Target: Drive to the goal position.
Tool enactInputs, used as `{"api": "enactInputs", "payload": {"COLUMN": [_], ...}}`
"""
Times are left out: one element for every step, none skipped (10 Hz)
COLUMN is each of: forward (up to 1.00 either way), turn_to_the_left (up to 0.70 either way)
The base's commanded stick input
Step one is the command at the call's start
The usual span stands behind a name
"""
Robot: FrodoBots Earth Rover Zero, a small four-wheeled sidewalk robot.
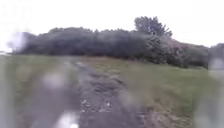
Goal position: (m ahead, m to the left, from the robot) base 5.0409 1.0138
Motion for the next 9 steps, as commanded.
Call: {"api": "enactInputs", "payload": {"forward": [0.85,0.85,0.85,0.85,0.85,0.85,0.85,0.85,0.85], "turn_to_the_left": [0.0,0.0,0.0,0.0,0.08,0.34,0.34,0.24,0.01]}}
